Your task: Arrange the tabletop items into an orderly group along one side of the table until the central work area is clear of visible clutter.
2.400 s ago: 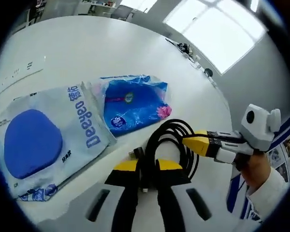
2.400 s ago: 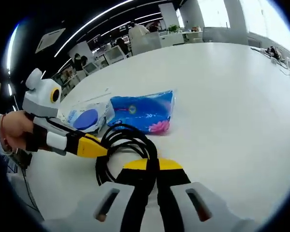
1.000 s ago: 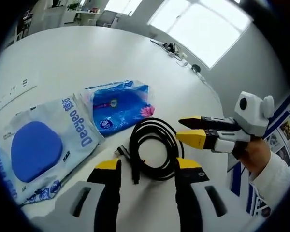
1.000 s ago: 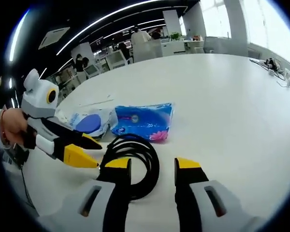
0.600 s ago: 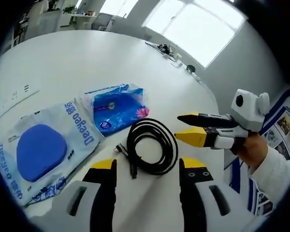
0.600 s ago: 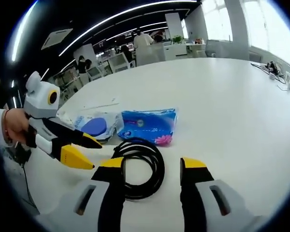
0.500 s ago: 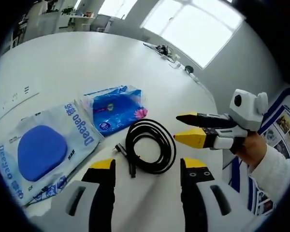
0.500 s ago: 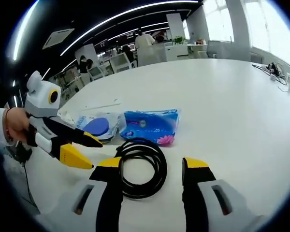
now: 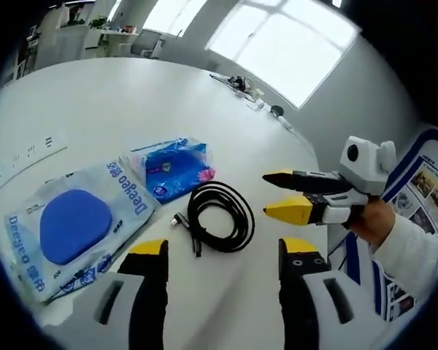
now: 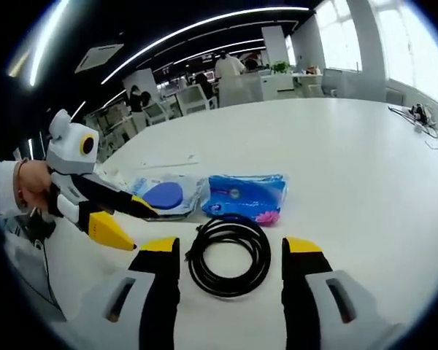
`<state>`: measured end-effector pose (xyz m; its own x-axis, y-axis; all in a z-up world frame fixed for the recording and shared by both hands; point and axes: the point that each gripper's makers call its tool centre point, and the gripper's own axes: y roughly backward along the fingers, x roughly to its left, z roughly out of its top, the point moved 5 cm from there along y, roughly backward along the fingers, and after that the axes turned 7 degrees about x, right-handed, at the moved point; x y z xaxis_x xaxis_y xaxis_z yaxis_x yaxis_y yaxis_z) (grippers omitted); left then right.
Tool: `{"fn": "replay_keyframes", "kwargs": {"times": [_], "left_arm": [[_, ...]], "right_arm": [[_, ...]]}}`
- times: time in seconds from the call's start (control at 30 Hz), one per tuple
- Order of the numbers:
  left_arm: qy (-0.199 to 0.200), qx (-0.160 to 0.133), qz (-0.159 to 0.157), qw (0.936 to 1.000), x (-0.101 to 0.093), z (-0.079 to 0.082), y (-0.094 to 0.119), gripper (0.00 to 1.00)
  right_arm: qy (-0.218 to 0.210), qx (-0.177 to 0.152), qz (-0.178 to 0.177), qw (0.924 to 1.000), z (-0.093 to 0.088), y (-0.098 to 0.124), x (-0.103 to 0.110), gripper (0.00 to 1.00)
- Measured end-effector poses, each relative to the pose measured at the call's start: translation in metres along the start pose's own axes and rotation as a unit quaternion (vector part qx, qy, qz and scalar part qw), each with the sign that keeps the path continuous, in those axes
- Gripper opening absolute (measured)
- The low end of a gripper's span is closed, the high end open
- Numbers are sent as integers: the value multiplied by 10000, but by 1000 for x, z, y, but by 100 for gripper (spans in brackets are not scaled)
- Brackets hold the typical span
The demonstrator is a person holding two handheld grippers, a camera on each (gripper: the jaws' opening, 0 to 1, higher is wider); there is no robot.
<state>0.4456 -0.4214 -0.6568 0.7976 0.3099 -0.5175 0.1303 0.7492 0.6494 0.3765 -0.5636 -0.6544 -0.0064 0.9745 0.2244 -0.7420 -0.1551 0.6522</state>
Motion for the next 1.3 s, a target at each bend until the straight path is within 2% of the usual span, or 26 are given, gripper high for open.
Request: {"fn": "replay_keyframes", "kwargs": {"times": [0.37, 0.6, 0.77, 1.13, 1.3], "left_arm": [[-259, -187, -239, 9992, -12, -12, 31, 70], [-379, -336, -234, 9984, -13, -20, 56, 72], [-454, -473, -224, 9976, -15, -37, 76, 73], [-439, -689, -147, 9965, -3, -69, 118, 73], [-488, -807, -66, 9955, 5, -86, 143, 74]], "right_arm": [[130, 14, 97, 9999, -2, 10, 24, 56], [187, -34, 200, 9996, -6, 20, 56, 58], [165, -79, 286, 9994, -12, 26, 71, 59], [259, -61, 404, 9988, -25, 36, 93, 61], [312, -102, 415, 9986, -25, 42, 98, 62]]}}
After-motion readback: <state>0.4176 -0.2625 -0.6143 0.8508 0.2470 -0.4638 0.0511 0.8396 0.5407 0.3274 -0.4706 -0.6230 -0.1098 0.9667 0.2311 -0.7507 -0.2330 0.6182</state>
